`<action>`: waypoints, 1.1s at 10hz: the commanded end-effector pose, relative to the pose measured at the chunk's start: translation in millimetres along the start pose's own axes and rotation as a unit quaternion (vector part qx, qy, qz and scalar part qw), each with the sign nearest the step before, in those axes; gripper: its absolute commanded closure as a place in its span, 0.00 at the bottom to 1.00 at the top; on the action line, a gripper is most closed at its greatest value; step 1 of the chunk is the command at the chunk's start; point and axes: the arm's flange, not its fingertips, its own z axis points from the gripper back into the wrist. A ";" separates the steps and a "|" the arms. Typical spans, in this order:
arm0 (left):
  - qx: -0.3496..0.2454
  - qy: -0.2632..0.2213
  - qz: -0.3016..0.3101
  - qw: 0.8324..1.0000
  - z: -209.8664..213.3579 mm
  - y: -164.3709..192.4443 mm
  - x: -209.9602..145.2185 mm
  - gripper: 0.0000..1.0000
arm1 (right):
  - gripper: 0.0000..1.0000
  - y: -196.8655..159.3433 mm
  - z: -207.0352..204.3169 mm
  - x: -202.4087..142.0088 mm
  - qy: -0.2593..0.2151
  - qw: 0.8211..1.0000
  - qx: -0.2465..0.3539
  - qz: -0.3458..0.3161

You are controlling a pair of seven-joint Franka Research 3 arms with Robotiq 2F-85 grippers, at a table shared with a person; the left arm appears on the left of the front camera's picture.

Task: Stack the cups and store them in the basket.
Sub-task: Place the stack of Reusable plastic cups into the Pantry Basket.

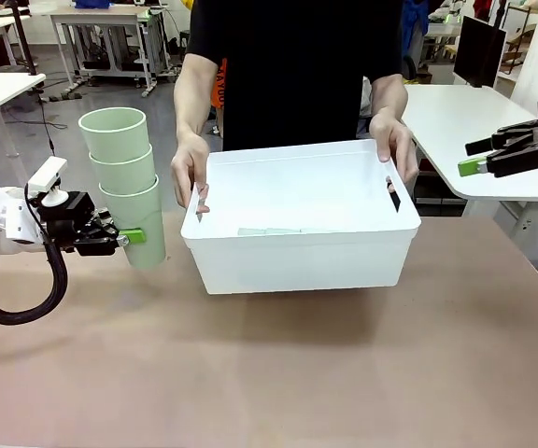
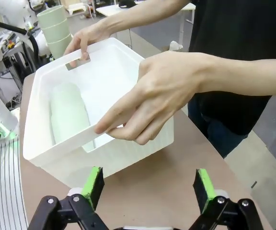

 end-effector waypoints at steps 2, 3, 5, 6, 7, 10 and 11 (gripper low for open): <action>-0.002 -0.003 -0.005 1.000 -1.1 -1.3 5.5 0.15 | 0.00 -0.2 2.7 3.1 -0.013 1.000 0.000 -0.014; -0.002 -0.003 -0.005 1.000 -1.1 -1.3 5.5 0.15 | 0.00 -0.2 2.7 3.1 -0.013 1.000 0.000 -0.014; -0.002 -0.003 -0.005 1.000 -1.1 -1.3 5.5 0.15 | 0.00 -0.2 2.7 3.1 -0.013 1.000 0.000 -0.014; -0.002 -0.003 -0.005 1.000 -1.1 -1.3 5.5 0.15 | 0.00 -0.2 2.7 3.1 -0.013 1.000 0.000 -0.014; -0.002 -0.003 -0.005 1.000 -1.1 -1.3 5.5 0.15 | 0.00 -0.2 2.7 3.1 -0.013 1.000 0.000 -0.014; -0.002 -0.003 -0.005 1.000 -1.1 -1.3 5.5 0.15 | 0.00 -0.2 2.7 3.1 -0.013 1.000 0.000 -0.014; -0.002 -0.003 -0.005 1.000 -1.1 -1.3 5.5 0.15 | 0.00 -0.2 2.7 3.1 -0.013 1.000 0.000 -0.014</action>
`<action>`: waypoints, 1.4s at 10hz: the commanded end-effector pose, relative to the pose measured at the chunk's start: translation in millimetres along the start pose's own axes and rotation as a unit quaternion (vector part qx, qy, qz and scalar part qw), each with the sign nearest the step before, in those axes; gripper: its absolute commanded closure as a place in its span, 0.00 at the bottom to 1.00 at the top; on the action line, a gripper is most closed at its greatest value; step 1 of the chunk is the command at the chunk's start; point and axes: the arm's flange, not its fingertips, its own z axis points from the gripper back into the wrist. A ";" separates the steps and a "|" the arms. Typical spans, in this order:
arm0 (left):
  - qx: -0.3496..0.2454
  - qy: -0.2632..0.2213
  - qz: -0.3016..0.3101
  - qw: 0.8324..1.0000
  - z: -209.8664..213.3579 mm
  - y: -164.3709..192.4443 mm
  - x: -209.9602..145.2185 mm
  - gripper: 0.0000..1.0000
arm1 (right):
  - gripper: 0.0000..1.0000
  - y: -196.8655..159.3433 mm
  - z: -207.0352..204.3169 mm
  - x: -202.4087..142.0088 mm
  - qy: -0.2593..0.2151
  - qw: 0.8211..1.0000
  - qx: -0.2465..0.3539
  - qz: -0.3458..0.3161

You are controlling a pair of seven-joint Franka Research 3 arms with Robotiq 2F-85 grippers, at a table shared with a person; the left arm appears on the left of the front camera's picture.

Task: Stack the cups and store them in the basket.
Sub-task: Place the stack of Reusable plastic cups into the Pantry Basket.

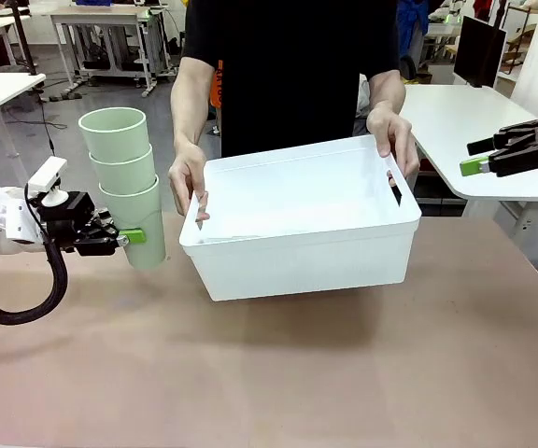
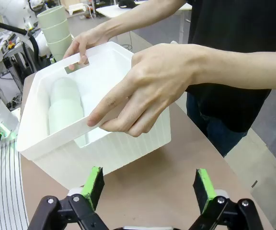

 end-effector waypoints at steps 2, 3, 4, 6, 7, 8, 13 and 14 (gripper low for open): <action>-0.002 -0.003 -0.005 1.000 -1.1 -1.2 5.5 0.15 | 0.00 0.5 -0.1 4.6 -0.012 1.000 -0.001 -0.011; -0.002 -0.003 -0.005 1.000 -1.1 -1.2 5.5 0.15 | 0.00 0.5 -0.1 4.6 -0.012 1.000 -0.001 -0.011; -0.002 -0.003 -0.005 1.000 -1.1 -1.2 5.5 0.15 | 0.00 0.5 -0.1 4.6 -0.012 1.000 -0.001 -0.011; -0.002 -0.003 -0.005 1.000 -1.1 -1.2 5.5 0.15 | 0.00 0.5 -0.1 4.6 -0.012 1.000 -0.001 -0.011; -0.002 -0.003 -0.005 1.000 -1.1 -1.2 5.5 0.15 | 0.00 0.5 -0.1 4.6 -0.012 1.000 -0.001 -0.011; -0.002 -0.003 -0.005 1.000 -1.1 -1.2 5.5 0.15 | 0.00 0.5 -0.1 4.6 -0.012 1.000 -0.001 -0.011; 0.027 0.090 -0.007 0.996 -9.2 -5.5 133.1 0.15 | 0.00 0.5 -0.1 4.6 -0.012 1.000 -0.001 -0.011; 0.036 0.137 -0.003 0.990 -22.9 -7.5 159.7 0.15 | 0.00 0.5 -0.1 4.6 -0.012 1.000 -0.001 -0.011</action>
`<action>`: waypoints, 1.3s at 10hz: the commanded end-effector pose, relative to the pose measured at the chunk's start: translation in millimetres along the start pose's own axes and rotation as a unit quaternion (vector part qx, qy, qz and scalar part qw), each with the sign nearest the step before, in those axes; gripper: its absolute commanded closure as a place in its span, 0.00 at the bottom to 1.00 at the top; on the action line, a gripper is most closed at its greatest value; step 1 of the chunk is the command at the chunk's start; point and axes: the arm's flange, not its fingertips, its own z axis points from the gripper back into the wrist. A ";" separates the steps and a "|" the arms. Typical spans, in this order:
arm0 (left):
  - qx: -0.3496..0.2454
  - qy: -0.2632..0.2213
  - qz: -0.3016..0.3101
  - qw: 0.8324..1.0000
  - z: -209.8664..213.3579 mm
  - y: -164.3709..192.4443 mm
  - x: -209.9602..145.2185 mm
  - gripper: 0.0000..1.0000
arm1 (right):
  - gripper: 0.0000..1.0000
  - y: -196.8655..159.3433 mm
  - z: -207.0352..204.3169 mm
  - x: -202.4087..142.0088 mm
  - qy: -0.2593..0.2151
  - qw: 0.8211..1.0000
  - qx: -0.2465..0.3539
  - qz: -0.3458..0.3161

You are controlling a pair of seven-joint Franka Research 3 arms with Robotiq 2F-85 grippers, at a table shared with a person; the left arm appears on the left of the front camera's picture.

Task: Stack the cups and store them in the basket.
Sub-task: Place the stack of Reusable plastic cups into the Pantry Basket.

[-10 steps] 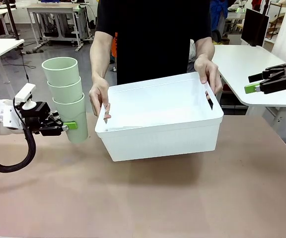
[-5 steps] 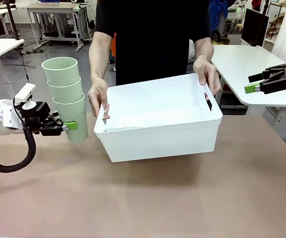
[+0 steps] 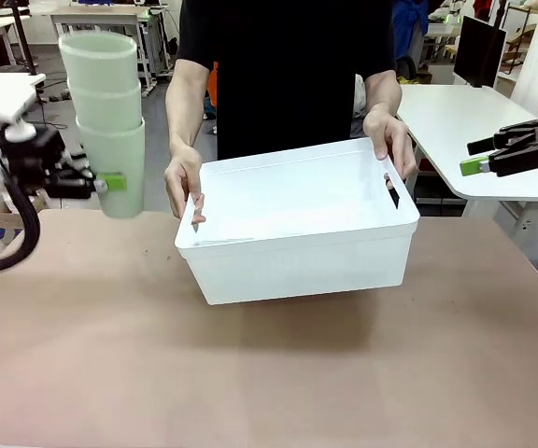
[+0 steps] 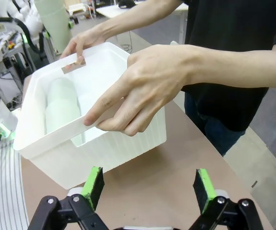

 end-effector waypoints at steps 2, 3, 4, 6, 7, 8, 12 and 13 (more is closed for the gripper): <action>0.016 0.146 0.036 0.989 -47.1 -14.5 77.7 0.15 | 0.00 0.3 -0.5 4.1 -0.012 1.000 -0.001 -0.011; 0.034 0.200 0.039 0.978 -71.3 -15.8 103.2 0.15 | 0.00 0.3 -0.5 4.1 -0.012 1.000 -0.001 -0.011; 0.047 0.248 0.042 0.967 -90.8 -16.9 124.4 0.15 | 0.00 0.3 -0.5 4.1 -0.012 1.000 -0.001 -0.011; 0.067 0.319 0.043 0.944 -133.7 -21.3 151.3 0.15 | 0.00 0.3 -0.5 4.1 -0.012 1.000 -0.001 -0.011; 0.074 0.351 0.043 0.932 -153.1 -19.9 155.9 0.15 | 0.00 0.3 -0.5 4.1 -0.012 1.000 -0.001 -0.011; 0.084 0.385 0.042 0.918 -175.2 -17.8 156.2 0.15 | 0.00 0.3 -0.5 4.1 -0.012 1.000 -0.001 -0.011; 0.079 0.441 0.045 0.893 -230.0 -5.8 136.7 0.15 | 0.00 0.3 -0.5 4.1 -0.012 1.000 -0.001 -0.011; 0.080 0.451 0.045 0.888 -237.9 -2.7 130.6 0.15 | 0.00 0.3 -0.5 4.1 -0.012 1.000 -0.001 -0.011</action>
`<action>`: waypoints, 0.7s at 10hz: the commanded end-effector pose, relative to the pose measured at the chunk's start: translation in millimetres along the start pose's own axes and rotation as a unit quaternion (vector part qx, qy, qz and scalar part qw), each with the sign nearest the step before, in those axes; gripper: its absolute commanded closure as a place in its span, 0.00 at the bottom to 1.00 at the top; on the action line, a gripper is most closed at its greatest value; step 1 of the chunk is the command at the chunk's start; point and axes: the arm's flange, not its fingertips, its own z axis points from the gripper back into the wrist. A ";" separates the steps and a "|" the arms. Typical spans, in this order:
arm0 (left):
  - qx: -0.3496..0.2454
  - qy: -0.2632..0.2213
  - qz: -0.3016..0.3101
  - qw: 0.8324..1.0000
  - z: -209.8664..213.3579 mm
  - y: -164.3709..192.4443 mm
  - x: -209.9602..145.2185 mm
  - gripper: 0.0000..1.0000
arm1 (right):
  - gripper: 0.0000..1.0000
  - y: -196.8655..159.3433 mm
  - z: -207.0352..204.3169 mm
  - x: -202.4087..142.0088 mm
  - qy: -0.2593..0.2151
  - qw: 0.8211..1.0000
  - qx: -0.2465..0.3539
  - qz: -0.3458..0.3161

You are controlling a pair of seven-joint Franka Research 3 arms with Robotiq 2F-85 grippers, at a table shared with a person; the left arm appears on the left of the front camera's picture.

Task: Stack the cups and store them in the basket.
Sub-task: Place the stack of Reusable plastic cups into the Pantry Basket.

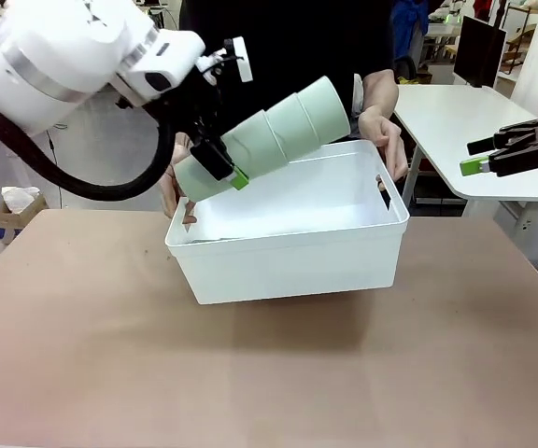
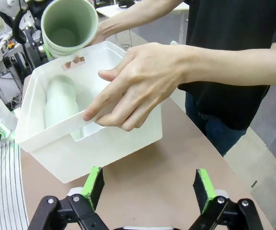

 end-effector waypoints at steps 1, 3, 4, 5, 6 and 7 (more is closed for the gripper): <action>0.003 0.011 0.008 1.000 -2.6 10.3 11.8 0.15 | 0.00 -0.1 -0.5 3.8 -0.013 1.000 0.000 -0.012; 0.002 0.020 0.009 1.000 -19.1 18.7 15.1 0.15 | 0.00 -0.1 -0.5 3.8 -0.013 1.000 0.000 -0.012; 0.004 0.026 0.009 1.000 -26.5 24.0 14.4 0.15 | 0.00 -0.1 -0.5 3.8 -0.013 1.000 0.000 -0.012; 0.001 0.028 0.011 1.000 -33.4 29.6 13.4 0.15 | 0.00 -0.1 -0.5 3.8 -0.013 1.000 0.000 -0.012; -0.002 0.034 0.014 0.999 -40.1 34.6 12.6 0.15 | 0.00 -0.1 -0.5 3.8 -0.013 1.000 0.000 -0.012; -0.001 0.042 0.013 0.999 -47.1 39.2 12.6 0.15 | 0.00 -0.1 -0.5 3.8 -0.013 1.000 0.000 -0.012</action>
